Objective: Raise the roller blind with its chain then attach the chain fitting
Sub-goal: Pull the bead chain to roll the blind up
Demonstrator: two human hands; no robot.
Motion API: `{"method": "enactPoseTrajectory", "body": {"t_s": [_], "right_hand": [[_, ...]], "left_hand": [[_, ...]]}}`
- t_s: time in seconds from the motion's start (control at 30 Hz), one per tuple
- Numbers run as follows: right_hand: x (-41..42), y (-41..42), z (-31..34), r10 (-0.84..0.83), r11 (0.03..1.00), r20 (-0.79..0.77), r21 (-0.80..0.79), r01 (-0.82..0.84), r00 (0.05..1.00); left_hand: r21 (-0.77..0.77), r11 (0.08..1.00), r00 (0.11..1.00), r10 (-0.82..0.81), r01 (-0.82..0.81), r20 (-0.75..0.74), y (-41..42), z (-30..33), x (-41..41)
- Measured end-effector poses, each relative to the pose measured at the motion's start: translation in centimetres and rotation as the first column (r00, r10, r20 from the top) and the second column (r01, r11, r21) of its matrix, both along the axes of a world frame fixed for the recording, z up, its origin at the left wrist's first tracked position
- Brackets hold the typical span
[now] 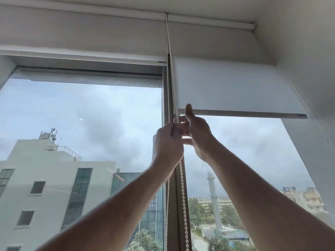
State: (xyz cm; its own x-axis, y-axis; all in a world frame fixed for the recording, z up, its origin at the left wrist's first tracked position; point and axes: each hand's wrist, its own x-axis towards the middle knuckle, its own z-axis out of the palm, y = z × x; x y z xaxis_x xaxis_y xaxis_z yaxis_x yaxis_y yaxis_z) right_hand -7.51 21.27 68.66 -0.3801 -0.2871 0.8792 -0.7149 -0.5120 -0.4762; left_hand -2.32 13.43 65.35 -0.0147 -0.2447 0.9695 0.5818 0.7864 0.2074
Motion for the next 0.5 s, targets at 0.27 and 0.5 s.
{"method": "enactPoseTrajectory", "body": {"t_s": [0.27,0.5], "right_hand": [[2.6,-1.3,3.1,0.241,0.97,0.147,-0.029,-0.24,0.959],[3.1,-2.8,3.4,0.092,0.954,-0.004,-0.286,-0.089,0.996]], "left_hand": [[-0.009,1.0,0.999,-0.014,0.013,-0.029,-0.2,-3.3,-0.6],[-0.14,0.989,0.999,0.039,-0.04,-0.01,-1.1,-2.5,1.2]]}}
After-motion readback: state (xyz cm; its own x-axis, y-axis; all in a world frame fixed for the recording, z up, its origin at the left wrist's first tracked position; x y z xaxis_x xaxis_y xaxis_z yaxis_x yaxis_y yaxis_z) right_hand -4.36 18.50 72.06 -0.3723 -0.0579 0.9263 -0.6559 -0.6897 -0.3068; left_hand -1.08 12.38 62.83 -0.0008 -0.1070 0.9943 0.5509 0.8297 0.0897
